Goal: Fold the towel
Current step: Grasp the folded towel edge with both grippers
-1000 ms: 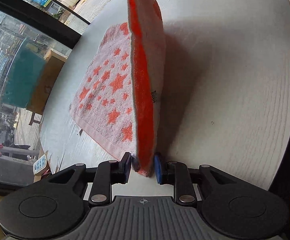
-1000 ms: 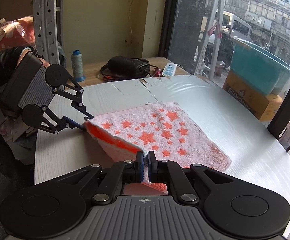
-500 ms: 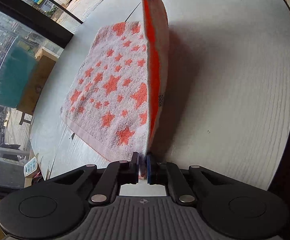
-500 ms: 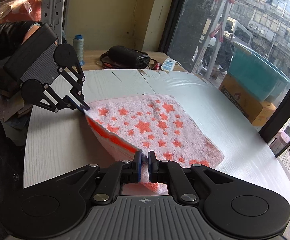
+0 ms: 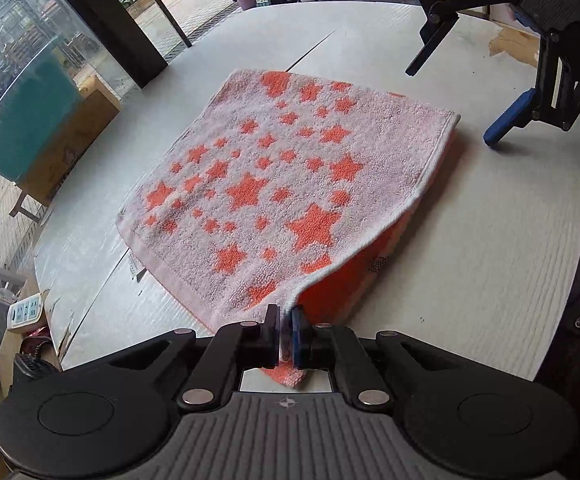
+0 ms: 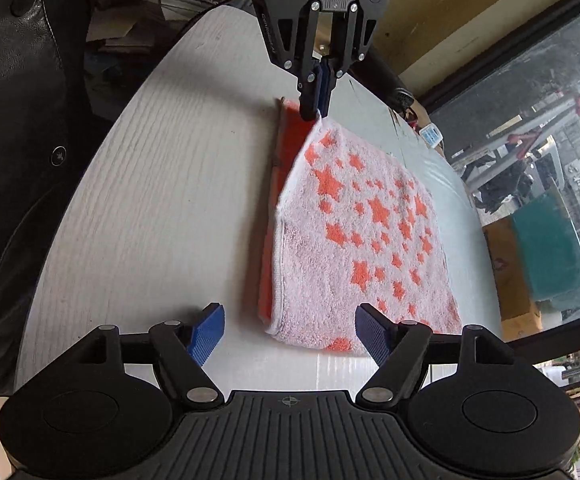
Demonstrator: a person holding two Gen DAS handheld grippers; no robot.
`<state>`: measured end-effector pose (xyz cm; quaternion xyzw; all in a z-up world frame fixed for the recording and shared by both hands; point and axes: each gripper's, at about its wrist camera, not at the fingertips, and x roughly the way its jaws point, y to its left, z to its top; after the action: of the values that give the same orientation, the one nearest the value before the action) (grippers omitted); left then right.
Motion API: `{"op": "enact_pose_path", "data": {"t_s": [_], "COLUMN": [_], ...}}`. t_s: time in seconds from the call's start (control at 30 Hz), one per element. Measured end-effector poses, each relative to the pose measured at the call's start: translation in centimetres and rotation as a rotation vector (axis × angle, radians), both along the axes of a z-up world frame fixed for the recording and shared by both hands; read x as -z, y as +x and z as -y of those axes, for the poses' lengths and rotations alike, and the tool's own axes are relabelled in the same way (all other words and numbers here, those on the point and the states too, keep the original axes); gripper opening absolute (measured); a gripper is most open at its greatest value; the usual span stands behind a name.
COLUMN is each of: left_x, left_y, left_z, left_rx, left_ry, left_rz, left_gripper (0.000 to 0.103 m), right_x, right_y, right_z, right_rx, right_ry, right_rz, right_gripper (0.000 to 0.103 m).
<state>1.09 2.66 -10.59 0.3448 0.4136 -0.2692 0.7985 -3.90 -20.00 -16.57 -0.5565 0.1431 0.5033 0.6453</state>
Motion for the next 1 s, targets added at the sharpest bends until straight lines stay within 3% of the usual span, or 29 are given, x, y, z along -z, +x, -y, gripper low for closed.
{"op": "enact_pose_path", "data": {"t_s": [0.1, 0.23, 0.3, 0.37, 0.43, 0.57, 0.67, 0.73, 0.77, 0.83, 0.87, 0.9, 1.0], "left_x": [0.0, 0.5, 0.7, 0.7, 0.7, 1.2, 1.3, 1.5, 1.5, 1.6, 1.7, 1.9, 1.9], "left_y": [-0.3, -1.3, -1.7, -2.3, -2.8, -3.5, -3.4, -3.6, -3.6, -3.4, -3.0, -2.9, -2.1], "left_z": [-0.1, -0.5, -1.2, -1.9, -2.4, -2.5, -1.9, -1.4, -1.0, -0.5, -0.3, -0.1, -0.1], "left_rx": [-0.003, -0.012, -0.04, -0.063, -0.072, -0.052, -0.019, 0.016, 0.039, 0.069, 0.078, 0.084, 0.085], "left_ry": [0.012, 0.038, 0.021, -0.006, -0.024, 0.031, 0.059, 0.098, 0.122, 0.149, 0.159, 0.172, 0.176], "left_rz": [0.009, 0.031, 0.028, 0.031, 0.03, 0.047, 0.06, 0.083, 0.083, 0.062, 0.03, 0.029, 0.019], "left_gripper": [0.006, 0.011, 0.02, 0.037, 0.048, 0.048, 0.048, 0.048, 0.047, 0.024, 0.008, 0.008, 0.008], "right_x": [0.2, -0.2, -0.3, -0.5, -0.4, -0.1, -0.5, -0.5, -0.5, -0.1, 0.0, 0.2, 0.6], "right_y": [0.3, 1.4, 2.2, 3.0, 3.1, 2.7, 3.1, 2.2, 1.8, 1.2, 1.1, 1.0, 1.0], "right_z": [-0.7, -0.7, -0.5, 0.1, 0.8, 1.7, 1.1, 1.1, 1.0, 0.4, -0.1, -0.5, -1.3], "right_rx": [0.014, 0.095, 0.192, 0.267, 0.274, 0.273, 0.297, 0.249, 0.214, 0.141, 0.111, 0.088, 0.029], "right_ry": [-0.049, -0.027, 0.02, 0.075, 0.126, 0.19, 0.138, 0.108, 0.088, 0.034, -0.002, -0.033, -0.101], "right_rz": [0.021, -0.034, -0.059, -0.099, -0.107, -0.091, -0.073, -0.036, -0.015, 0.014, 0.017, 0.02, 0.042], "right_gripper": [0.073, 0.076, 0.093, 0.096, 0.099, 0.1, 0.099, 0.099, 0.097, 0.082, 0.058, 0.043, 0.036]}}
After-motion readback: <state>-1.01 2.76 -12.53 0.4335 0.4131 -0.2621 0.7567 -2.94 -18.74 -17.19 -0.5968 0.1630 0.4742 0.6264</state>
